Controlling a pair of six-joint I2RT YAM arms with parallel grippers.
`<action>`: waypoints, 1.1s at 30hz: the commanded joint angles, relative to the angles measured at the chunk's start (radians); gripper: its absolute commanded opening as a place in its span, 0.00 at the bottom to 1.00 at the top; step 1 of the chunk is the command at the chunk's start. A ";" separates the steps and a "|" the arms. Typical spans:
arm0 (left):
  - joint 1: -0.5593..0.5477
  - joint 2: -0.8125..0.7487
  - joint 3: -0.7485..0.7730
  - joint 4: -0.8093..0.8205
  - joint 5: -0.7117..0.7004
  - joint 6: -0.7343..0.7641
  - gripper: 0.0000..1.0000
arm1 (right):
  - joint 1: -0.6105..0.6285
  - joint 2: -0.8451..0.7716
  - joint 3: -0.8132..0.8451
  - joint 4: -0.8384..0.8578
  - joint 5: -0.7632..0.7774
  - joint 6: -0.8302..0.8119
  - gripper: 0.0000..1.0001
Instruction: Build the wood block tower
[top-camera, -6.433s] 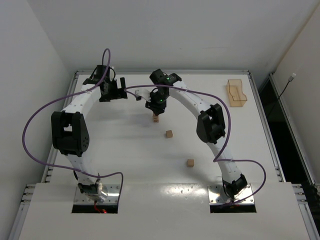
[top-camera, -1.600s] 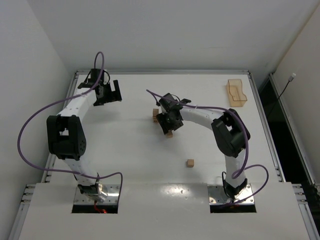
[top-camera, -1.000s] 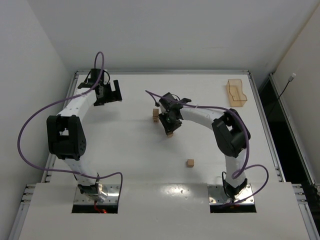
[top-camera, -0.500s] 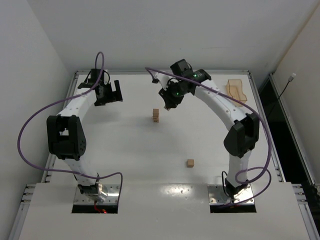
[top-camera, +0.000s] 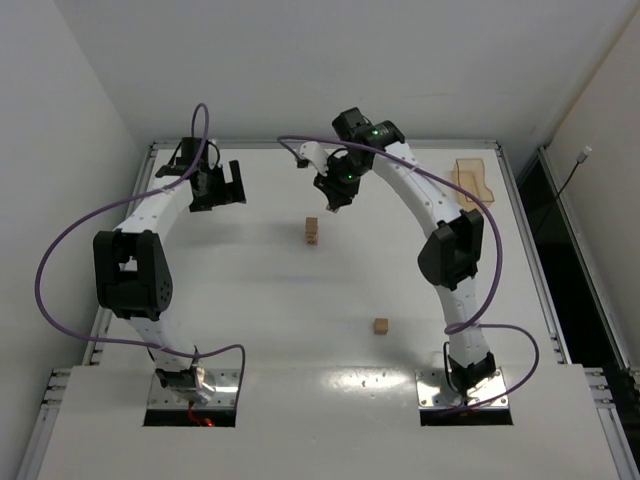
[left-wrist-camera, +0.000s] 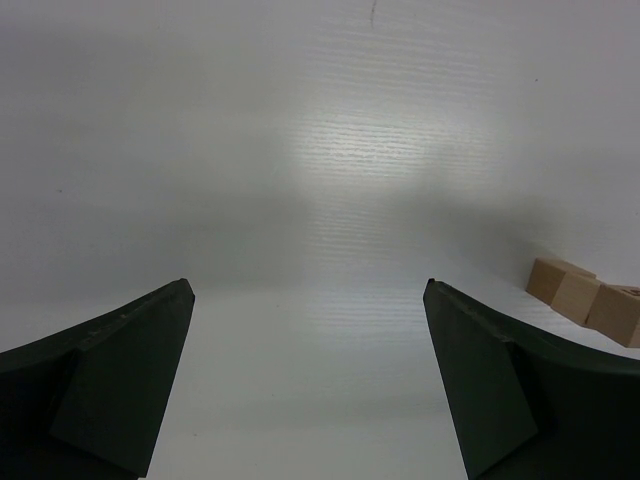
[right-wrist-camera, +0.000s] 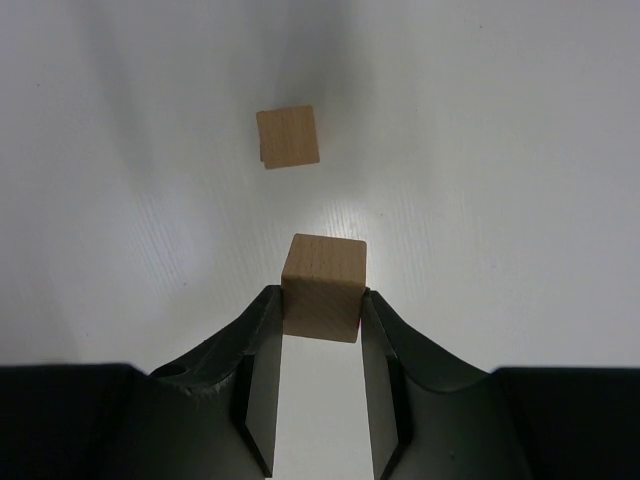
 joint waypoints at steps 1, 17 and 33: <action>0.008 -0.011 0.016 0.020 0.013 0.005 1.00 | 0.004 -0.013 0.051 0.004 -0.061 -0.054 0.00; 0.008 -0.002 0.007 0.020 0.024 0.005 1.00 | -0.107 0.000 -0.228 -0.063 -0.037 -0.091 0.00; 0.008 -0.002 0.016 0.020 0.015 0.005 1.00 | -0.137 0.154 -0.156 0.002 0.026 -0.100 0.03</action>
